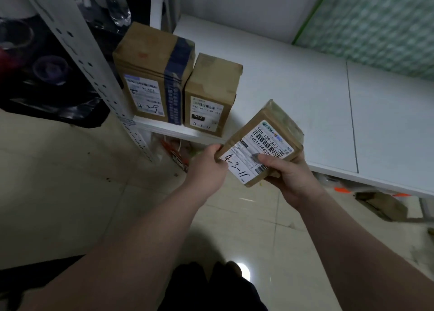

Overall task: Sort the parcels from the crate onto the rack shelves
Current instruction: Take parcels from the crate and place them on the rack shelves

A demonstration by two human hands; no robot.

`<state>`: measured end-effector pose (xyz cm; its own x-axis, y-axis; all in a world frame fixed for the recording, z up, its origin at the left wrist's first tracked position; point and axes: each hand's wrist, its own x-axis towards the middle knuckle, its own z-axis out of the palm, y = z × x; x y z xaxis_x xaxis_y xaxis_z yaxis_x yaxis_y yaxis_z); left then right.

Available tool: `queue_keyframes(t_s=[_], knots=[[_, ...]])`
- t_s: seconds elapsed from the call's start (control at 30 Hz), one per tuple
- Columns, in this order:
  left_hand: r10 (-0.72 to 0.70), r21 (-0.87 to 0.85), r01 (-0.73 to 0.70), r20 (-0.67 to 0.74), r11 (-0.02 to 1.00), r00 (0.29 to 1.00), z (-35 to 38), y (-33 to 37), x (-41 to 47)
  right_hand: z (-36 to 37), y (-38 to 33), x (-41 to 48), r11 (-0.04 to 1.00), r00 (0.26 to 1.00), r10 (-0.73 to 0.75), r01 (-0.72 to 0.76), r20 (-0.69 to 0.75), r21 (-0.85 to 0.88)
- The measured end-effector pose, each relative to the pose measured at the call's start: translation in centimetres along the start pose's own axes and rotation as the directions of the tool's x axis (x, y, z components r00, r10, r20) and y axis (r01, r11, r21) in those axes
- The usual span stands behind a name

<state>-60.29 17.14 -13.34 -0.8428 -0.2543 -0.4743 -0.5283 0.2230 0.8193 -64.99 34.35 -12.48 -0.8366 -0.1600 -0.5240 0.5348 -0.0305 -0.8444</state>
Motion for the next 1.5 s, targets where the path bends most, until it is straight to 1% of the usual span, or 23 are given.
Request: queue_keyframes(t_s=[0.03, 0.07, 0.13, 0.17, 0.23, 0.37, 0.43, 0.53, 0.63, 0.7, 0.77, 0.87, 1.0, 1.5], knots=[[0.037, 0.078, -0.032, -0.059, 0.996, 0.998, 0.5, -0.6, 1.0, -0.4, 0.2, 1.1, 0.999, 0.999, -0.037, 0.037, -0.014, 0.004], [0.084, 0.192, -0.058, -0.13, 0.98, 0.988, 1.0, -1.5, 2.1, -0.8, 0.4, 2.4, 0.997, 0.997, -0.076, 0.076, -0.028, -0.002], [0.201, 0.415, -0.089, -0.235, 0.906, 0.951, 1.8, -3.5, 4.5, -1.7, 0.9, 5.0, 0.983, 0.984, -0.176, 0.173, -0.04, -0.053], [0.251, 0.483, -0.102, -0.255, 0.869, 0.934, 2.1, -4.5, 5.6, -2.0, 1.2, 6.3, 0.97, 0.973, -0.228, 0.224, -0.035, -0.091], [0.34, 0.566, -0.137, -0.27, 0.813, 0.901, 2.9, -6.5, 7.4, -2.6, 2.0, 8.6, 0.935, 0.948, -0.319, 0.315, -0.002, -0.163], [0.473, 0.651, -0.2, -0.275, 0.732, 0.837, 5.1, -9.3, 9.5, -2.9, 4.8, 11.7, 0.853, 0.891, -0.442, 0.454, 0.105, -0.257], [0.527, 0.675, -0.234, -0.266, 0.699, 0.807, 6.1, -10.5, 10.4, -3.1, 6.2, 12.8, 0.815, 0.857, -0.502, 0.513, 0.115, -0.271], [0.627, 0.713, -0.271, -0.295, 0.647, 0.721, 6.8, -11.9, 11.9, -3.5, 7.9, 14.4, 0.774, 0.816, -0.566, 0.574, 0.114, -0.267], [0.698, 0.715, -0.308, -0.342, 0.628, 0.629, 7.1, -12.6, 13.3, -3.6, 9.1, 15.7, 0.742, 0.783, -0.611, 0.618, 0.117, -0.259], [0.742, 0.725, -0.338, -0.347, 0.6, 0.573, 7.3, -13.0, 13.9, -3.5, 9.7, 16.2, 0.725, 0.764, -0.635, 0.641, 0.117, -0.254], [0.778, 0.742, -0.355, -0.343, 0.568, 0.527, 7.4, -13.5, 14.2, -3.3, 10.1, 16.3, 0.695, 0.744, -0.658, 0.659, 0.117, -0.287], [0.8, 0.766, -0.371, -0.297, 0.526, 0.521, 7.1, -13.6, 14.1, -3.0, 10.2, 16.1, 0.641, 0.719, -0.685, 0.672, 0.117, -0.372], [0.823, 0.803, -0.374, -0.236, 0.465, 0.517, 6.2, -13.3, 14.3, -2.5, 9.8, 16.1, 0.648, 0.735, -0.669, 0.65, 0.112, -0.397], [0.831, 0.818, -0.384, -0.188, 0.427, 0.524, 6.0, -13.4, 14.3, -1.2, 9.1, 16.3, 0.662, 0.759, -0.651, 0.574, 0.009, -0.483]])
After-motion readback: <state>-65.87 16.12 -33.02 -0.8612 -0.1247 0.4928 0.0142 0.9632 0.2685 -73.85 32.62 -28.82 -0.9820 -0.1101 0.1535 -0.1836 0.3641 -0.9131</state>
